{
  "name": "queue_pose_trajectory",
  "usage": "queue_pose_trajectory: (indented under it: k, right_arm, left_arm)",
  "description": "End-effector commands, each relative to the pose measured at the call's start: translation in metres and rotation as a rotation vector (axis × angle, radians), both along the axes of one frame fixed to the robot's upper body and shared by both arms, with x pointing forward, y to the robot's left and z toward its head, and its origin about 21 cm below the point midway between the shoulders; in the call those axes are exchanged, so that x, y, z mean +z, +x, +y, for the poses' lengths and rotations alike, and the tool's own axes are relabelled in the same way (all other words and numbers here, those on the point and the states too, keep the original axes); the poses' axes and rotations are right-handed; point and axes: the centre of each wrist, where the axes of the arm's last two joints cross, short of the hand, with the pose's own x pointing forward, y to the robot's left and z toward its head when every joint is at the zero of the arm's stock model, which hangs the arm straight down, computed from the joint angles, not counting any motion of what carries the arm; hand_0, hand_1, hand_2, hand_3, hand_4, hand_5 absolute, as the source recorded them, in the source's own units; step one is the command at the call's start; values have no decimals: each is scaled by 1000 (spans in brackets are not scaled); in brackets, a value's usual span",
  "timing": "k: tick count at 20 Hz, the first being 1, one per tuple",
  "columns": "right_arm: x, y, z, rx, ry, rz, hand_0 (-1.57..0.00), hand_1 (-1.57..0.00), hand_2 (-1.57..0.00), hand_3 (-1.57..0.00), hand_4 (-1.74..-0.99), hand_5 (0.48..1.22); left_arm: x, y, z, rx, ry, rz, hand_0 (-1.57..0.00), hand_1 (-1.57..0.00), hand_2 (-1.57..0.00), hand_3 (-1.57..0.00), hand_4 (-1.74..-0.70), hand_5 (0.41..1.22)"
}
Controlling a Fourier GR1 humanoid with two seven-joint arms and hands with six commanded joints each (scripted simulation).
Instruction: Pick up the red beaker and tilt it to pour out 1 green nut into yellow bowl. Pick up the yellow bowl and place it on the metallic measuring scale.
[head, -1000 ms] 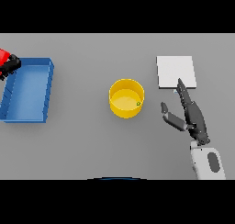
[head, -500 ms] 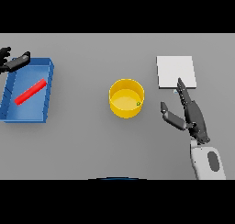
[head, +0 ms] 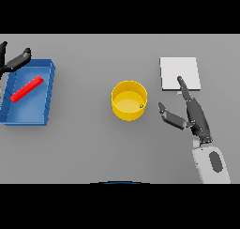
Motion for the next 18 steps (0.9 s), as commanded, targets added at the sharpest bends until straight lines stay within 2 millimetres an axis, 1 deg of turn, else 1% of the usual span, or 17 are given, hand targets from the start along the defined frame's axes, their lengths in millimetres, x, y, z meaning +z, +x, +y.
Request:
queue_pose_trajectory:
  k: [1,2,3,4,6,7,8,9,10,12,13,14,18]
  right_arm:
    - [3,5,3,54,-12,-14,1,1,1,1,-1190,663]
    - [9,10,4,125,-27,-47,-13,1,1,1,-1167,672]
    - [17,19,4,189,-67,-58,-10,1,1,1,-1174,680]
    - [23,24,3,243,-99,-65,-8,1,1,1,-1202,683]
    - [31,36,9,336,-242,-76,-5,1,1,1,-1254,666]
    - [33,41,13,362,-321,-62,-3,1,1,1,-1260,656]
    - [35,42,15,383,-361,-66,-3,1,1,1,-1255,648]
    - [42,47,21,431,-451,-85,-2,1,1,1,-1243,638]
    - [42,49,27,469,-522,-94,-1,1,1,1,-1234,627]
    - [49,56,36,533,-615,-113,0,1,1,1,-1227,616]
    - [53,60,40,564,-662,-119,0,1,1,1,-1229,616]
    - [55,62,42,603,-693,-123,0,1,1,1,-1235,618]
    - [62,71,57,710,-831,-120,1,1,1,1,-1218,636]
  left_arm:
    - [-2,-1,0,-4,-14,-5,-21,-18,-16,-9,-716,682]
    - [-3,-1,0,-9,-18,-7,-17,-14,-12,-7,-720,685]
    - [-2,-2,-4,-22,-23,-21,-13,-11,-10,-6,-722,693]
    - [-2,-4,-5,-22,-27,-22,-10,-9,-8,-4,-726,700]
    - [-1,-3,-6,-12,-28,-20,-6,-5,-5,-2,-738,709]
    - [-4,-5,-3,-15,-28,-15,-5,-4,-3,-2,-739,709]
    - [-3,-6,-3,-22,-32,-20,-4,-3,-3,-1,-740,709]
    - [-2,-6,-3,-29,-41,-29,-3,-2,-2,-1,-744,709]
    - [-2,-7,-4,-23,-41,-27,-2,-2,-1,0,-746,709]
    - [-2,-5,-1,-17,-33,-23,-1,-1,0,0,-748,712]
    - [-6,-7,0,-22,-36,-22,-1,0,0,0,-751,713]
    - [-6,-8,2,-25,-38,-30,0,0,0,0,-753,714]
    - [-6,-6,-1,-33,-57,-37,1,1,1,1,-758,717]
